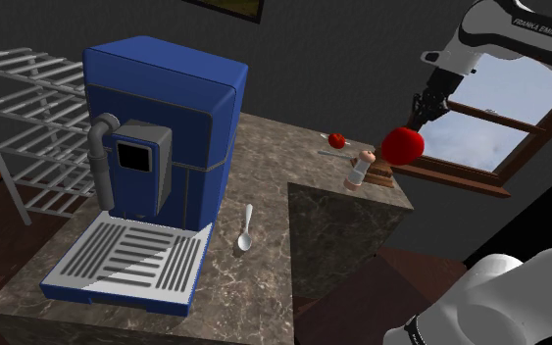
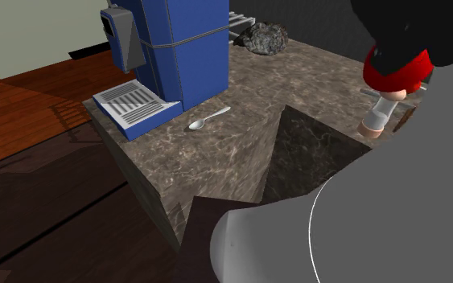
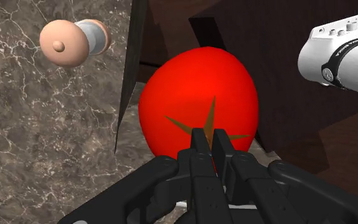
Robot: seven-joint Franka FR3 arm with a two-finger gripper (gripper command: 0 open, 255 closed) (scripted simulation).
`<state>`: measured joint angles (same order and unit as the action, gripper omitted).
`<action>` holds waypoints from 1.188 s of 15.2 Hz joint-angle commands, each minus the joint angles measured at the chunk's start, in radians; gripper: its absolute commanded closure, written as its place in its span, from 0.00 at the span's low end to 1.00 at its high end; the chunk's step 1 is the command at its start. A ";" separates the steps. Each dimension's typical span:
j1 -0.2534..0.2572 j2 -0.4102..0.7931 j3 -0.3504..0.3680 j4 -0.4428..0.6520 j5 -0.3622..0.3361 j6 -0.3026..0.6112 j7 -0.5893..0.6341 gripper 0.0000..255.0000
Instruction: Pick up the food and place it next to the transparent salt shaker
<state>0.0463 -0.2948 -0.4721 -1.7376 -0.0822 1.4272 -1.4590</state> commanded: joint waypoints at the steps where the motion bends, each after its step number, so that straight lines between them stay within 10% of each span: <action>1: -0.012 0.042 -0.043 0.046 0.005 -0.006 -0.060 1.00; 11: -0.135 0.356 -0.265 0.346 0.152 -0.053 -0.403 1.00; 18: -0.397 0.677 -0.322 0.707 0.375 -0.179 -0.619 1.00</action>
<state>-0.3026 0.3301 -0.7944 -1.0946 0.2551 1.2708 -2.0509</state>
